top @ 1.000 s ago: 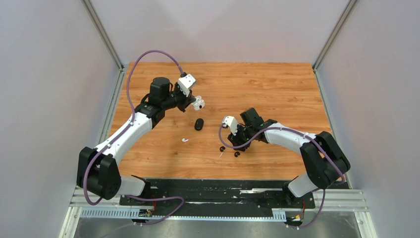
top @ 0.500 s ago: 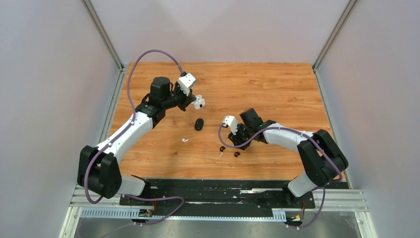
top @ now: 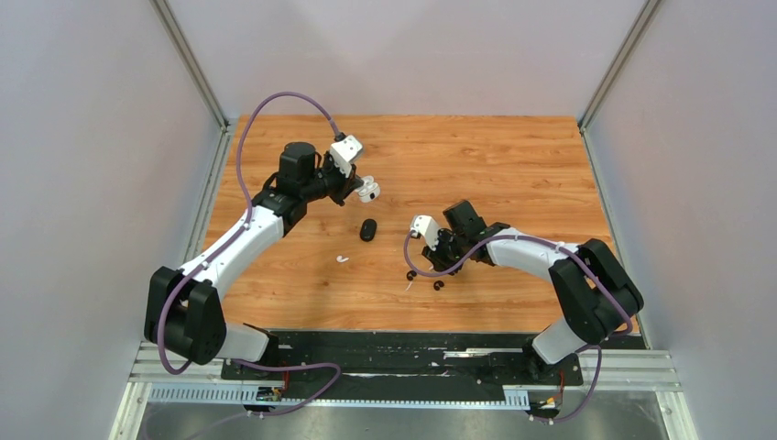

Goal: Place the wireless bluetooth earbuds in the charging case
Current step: Pick up the earbud from the center of the board.

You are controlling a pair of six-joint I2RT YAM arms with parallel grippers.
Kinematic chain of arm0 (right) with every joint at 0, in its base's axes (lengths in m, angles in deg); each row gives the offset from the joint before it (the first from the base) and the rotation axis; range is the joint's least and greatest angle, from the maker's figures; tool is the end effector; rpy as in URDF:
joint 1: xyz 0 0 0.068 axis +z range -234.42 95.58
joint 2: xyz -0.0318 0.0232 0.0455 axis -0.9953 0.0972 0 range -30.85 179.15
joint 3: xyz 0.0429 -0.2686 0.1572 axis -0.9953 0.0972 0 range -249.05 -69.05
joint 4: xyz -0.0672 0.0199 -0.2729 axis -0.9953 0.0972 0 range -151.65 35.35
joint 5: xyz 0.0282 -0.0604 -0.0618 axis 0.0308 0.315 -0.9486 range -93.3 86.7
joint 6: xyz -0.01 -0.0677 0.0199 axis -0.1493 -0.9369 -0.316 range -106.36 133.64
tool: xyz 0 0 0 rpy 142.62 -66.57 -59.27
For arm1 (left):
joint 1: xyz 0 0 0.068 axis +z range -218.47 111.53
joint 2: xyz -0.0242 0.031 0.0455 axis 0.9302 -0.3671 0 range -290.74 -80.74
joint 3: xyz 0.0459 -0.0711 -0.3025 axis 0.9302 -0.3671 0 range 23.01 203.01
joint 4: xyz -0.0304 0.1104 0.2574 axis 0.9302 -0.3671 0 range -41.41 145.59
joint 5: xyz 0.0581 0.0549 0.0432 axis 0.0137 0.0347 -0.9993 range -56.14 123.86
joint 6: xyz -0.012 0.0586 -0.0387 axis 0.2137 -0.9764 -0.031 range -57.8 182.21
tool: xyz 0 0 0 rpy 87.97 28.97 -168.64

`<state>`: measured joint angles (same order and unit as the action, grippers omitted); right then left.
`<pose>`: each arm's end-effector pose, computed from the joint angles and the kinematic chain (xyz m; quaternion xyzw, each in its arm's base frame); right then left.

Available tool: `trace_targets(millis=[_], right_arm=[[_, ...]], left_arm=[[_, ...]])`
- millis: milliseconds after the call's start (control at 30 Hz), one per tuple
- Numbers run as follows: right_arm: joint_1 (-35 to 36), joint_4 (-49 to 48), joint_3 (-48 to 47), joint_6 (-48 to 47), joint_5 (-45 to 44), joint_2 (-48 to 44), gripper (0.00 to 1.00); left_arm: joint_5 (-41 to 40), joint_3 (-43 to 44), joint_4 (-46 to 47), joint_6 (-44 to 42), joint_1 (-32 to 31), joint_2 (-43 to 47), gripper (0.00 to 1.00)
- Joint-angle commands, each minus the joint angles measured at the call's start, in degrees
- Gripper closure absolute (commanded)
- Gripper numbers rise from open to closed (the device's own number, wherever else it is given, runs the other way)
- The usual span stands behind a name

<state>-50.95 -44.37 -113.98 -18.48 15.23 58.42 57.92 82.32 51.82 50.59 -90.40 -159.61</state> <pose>0.2485 0.1866 0.1626 -0.5515 0.7829 0.1589 0.2401 0.3148 -0.1525 0.3310 0.3455 0.7493 -0.2218 0.5196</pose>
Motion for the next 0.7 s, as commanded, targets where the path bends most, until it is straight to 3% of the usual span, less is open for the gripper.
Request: trace_targets(millis=[0, 167, 400, 667], right_arm=[[0.28, -0.97, 0.35, -3.53, -0.63, 1.95, 0.75], [0.22, -0.96, 1.10, -4.70, -0.24, 1.80, 0.80], [0.28, -0.99, 2.13, -4.59, -1.60, 1.48, 0.62], [-1.25, 2.24, 3.40, -10.36, 4.85, -0.66, 0.62]], left_arm=[[0.32, 0.54, 2.99, 1.47, 0.31, -0.05, 1.00], [0.48, 0.46, 2.99, 1.62, 0.31, -0.18, 1.00], [0.77, 0.58, 3.33, 1.91, 0.26, -0.58, 1.00], [0.95, 0.54, 3.91, 1.57, 0.30, -0.63, 1.00]])
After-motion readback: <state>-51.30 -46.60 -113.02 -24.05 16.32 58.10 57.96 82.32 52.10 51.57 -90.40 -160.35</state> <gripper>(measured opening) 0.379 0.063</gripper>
